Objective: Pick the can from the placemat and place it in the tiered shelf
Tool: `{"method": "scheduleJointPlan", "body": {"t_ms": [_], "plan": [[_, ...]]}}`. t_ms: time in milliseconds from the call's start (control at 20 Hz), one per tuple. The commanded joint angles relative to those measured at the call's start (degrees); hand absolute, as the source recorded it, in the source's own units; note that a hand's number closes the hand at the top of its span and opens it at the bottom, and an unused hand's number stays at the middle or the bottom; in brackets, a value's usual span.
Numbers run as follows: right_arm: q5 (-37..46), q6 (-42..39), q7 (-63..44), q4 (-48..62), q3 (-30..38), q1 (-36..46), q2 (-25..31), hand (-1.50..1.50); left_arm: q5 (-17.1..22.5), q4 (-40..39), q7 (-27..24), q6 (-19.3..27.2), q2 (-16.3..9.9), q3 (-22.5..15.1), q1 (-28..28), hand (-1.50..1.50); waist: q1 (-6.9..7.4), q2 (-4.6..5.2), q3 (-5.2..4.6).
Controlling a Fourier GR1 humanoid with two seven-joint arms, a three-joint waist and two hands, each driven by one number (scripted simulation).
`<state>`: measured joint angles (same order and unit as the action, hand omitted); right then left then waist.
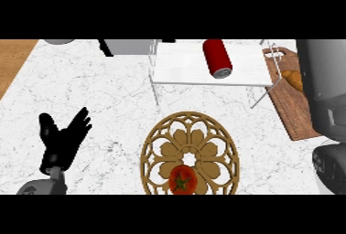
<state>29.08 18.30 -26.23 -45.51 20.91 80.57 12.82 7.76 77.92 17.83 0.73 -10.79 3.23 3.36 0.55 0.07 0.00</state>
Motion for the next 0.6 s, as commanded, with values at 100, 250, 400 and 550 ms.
{"method": "scheduleJointPlan", "body": {"t_ms": [100, 250, 400, 550], "plan": [[1.7, 5.5, -2.0, -0.8, 1.5, 0.0, 5.5, -1.50, -1.2, -0.7, -0.7, 1.5, 1.2, -0.3, 0.5, 0.00, -0.16, -0.01, -0.02], [2.5, 7.5, -4.8, -5.4, 1.8, -4.1, 7.2, -1.50, 1.0, -0.2, -1.7, -2.4, -0.8, 1.1, -2.8, 0.00, -0.75, -0.39, -0.01], [-0.3, 7.0, -6.4, -6.5, 5.8, -4.2, 11.9, -1.50, -0.7, 1.4, -0.6, 0.4, 0.7, -0.1, -1.8, 0.00, -0.86, -0.35, 0.03], [-4.8, 2.9, -4.0, -10.2, 8.6, -10.6, 15.2, -1.50, 0.5, 1.0, 0.4, -0.9, -0.9, 1.4, -1.9, 0.00, -1.16, -0.32, 0.06]]}}
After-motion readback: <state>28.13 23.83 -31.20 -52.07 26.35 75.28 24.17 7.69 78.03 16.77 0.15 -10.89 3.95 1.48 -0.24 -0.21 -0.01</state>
